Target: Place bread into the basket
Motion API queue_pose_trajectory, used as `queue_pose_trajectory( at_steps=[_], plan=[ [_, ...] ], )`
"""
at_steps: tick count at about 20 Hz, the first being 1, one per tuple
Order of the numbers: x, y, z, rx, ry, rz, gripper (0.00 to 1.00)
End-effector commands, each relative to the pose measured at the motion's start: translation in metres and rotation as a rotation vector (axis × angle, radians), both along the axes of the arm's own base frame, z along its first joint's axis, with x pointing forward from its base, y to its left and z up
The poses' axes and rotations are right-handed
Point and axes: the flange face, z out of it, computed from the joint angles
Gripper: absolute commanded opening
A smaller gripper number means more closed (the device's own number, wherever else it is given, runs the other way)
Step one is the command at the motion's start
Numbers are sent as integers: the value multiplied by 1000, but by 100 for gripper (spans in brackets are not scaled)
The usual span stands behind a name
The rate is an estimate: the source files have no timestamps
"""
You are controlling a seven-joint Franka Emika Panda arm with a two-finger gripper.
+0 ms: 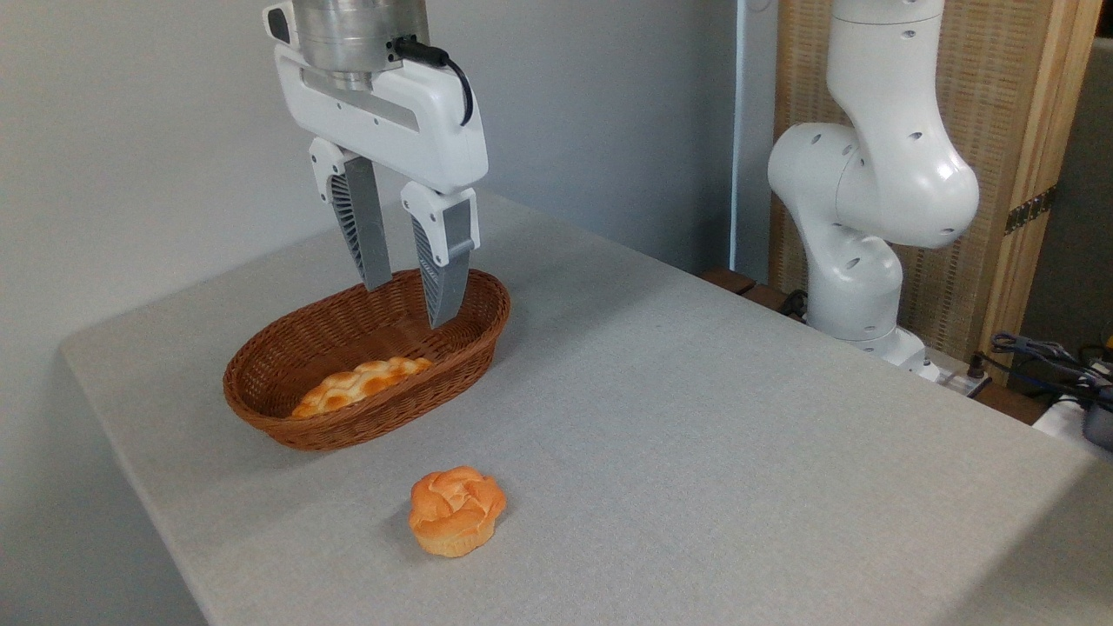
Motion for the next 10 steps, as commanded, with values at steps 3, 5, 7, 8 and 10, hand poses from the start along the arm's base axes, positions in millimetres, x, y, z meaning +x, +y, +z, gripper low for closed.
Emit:
queue_pose_trajectory(
  at_steps=[3,5,7,8,10],
  plan=[
    [-4,0,-4,16,42,-2,100],
    [-4,1,-4,15,41,0,100],
    [-3,2,-4,15,37,0,100],
    [-3,2,-3,15,33,-1,100],
    [-1,4,-3,16,15,-10,100]
  ],
)
